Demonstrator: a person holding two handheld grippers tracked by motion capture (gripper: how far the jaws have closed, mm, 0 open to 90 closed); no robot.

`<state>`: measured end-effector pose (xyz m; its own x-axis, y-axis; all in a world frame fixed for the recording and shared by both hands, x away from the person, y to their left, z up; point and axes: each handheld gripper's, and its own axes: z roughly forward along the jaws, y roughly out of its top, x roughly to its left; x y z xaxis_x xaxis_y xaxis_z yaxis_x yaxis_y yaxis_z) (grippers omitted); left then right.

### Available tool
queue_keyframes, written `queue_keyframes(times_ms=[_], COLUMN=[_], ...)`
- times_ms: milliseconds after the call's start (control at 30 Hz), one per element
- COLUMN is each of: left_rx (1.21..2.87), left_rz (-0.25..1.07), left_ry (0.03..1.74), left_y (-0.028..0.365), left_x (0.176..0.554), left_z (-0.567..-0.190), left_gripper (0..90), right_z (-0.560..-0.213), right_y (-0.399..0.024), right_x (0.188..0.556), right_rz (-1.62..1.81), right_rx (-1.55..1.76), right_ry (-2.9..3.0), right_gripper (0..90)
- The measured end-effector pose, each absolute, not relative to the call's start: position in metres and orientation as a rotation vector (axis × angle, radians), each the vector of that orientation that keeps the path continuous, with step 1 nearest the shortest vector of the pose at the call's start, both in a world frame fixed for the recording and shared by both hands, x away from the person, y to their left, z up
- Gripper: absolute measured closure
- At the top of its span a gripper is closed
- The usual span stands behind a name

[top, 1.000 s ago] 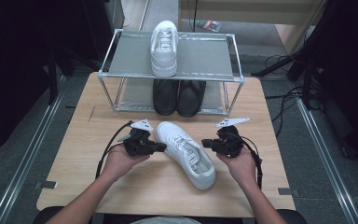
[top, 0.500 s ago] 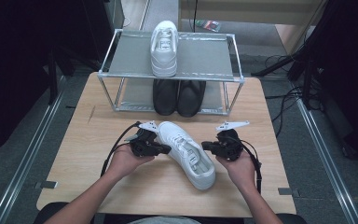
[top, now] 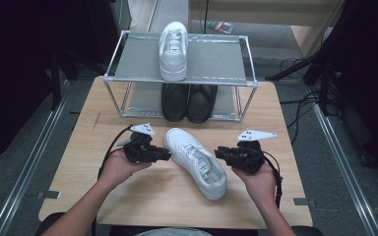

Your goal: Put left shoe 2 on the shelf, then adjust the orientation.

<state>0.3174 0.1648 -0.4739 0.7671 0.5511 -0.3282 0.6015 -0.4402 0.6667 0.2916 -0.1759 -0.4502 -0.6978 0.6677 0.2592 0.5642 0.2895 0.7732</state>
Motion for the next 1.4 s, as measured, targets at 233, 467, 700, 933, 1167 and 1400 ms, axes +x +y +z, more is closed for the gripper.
queue_keyframes(times_ms=[233, 467, 700, 933, 1167, 1400], left_rx=[2.109, 2.093, 2.079, 2.082, 2.079, 2.065], left_rz=[-0.077, -0.039, -0.044, -0.056, -0.058, -0.056], left_ry=[0.848, 0.885, 0.885, 0.895, 0.905, 0.903], left_y=[0.178, 0.19, 0.197, 0.201, 0.203, 0.205], left_x=[0.318, 0.322, 0.324, 0.324, 0.325, 0.324], left_z=[-0.469, -0.472, -0.471, -0.471, -0.473, -0.472], left_gripper=[62.3, 44.2, 41.3, 42.0, 41.8, 41.7], right_z=[-0.453, -0.46, -0.467, -0.479, -0.485, -0.492], right_y=[-0.169, -0.154, -0.149, -0.145, -0.135, -0.132], right_x=[0.286, 0.286, 0.292, 0.306, 0.31, 0.314], right_rz=[1.421, 1.365, 1.319, 1.265, 1.243, 1.244], right_rx=[1.113, 1.077, 1.086, 1.088, 1.053, 1.108], right_ry=[2.445, 2.484, 2.488, 2.505, 2.502, 2.46], right_gripper=[63.8, 56.3, 55.6, 56.7, 57.2, 68.3])
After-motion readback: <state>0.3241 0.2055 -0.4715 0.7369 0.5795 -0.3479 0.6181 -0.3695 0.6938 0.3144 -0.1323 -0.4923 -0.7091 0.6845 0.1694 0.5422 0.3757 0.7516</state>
